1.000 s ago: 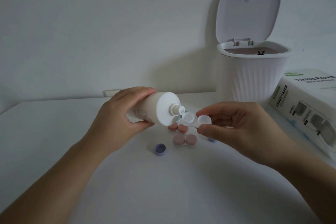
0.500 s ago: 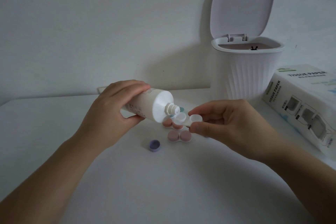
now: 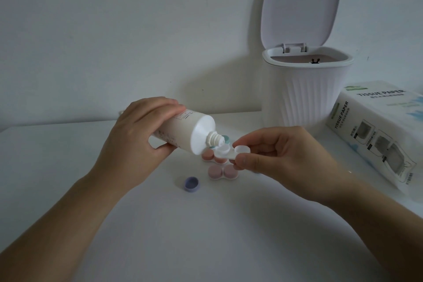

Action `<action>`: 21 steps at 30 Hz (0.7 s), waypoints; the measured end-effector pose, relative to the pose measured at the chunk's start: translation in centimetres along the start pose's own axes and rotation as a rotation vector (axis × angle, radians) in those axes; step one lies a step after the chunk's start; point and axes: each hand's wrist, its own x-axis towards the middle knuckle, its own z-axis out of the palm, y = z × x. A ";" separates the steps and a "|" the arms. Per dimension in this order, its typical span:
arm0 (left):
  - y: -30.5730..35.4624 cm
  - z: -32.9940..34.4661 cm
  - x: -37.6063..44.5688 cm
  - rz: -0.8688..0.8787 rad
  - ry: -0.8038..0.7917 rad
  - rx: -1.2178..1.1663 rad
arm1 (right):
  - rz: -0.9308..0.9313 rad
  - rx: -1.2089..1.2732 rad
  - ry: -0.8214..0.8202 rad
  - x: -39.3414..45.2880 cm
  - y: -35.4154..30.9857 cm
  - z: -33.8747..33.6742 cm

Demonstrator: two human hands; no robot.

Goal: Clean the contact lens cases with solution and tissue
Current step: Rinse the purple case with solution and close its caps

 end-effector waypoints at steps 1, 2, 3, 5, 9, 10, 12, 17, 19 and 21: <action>0.0 0.0 0.0 0.002 0.005 0.006 | 0.001 0.008 -0.002 0.0 0.0 0.0; 0.0 0.0 0.0 0.005 0.010 0.012 | 0.001 0.016 -0.005 0.0 0.1 0.0; 0.0 0.0 0.1 0.010 0.017 0.019 | -0.001 0.021 -0.008 0.0 0.1 0.0; -0.1 0.0 0.1 0.015 0.029 0.036 | -0.004 0.029 -0.009 0.0 0.1 0.0; -0.1 0.0 0.1 0.032 0.051 0.050 | -0.001 0.032 -0.004 0.0 0.1 0.0; -0.1 0.0 0.2 0.034 0.055 0.052 | 0.001 0.027 -0.003 0.1 0.1 0.0; -0.1 0.0 0.2 0.036 0.061 0.057 | 0.004 0.022 -0.003 0.1 0.1 0.0; -0.2 -0.1 0.2 0.043 0.071 0.073 | 0.007 0.018 -0.002 0.0 0.1 -0.1; -0.2 -0.1 0.2 0.046 0.075 0.078 | 0.003 0.009 -0.002 0.0 0.1 -0.1; -0.2 -0.2 0.2 0.051 0.080 0.085 | 0.004 0.006 -0.004 0.1 0.1 -0.1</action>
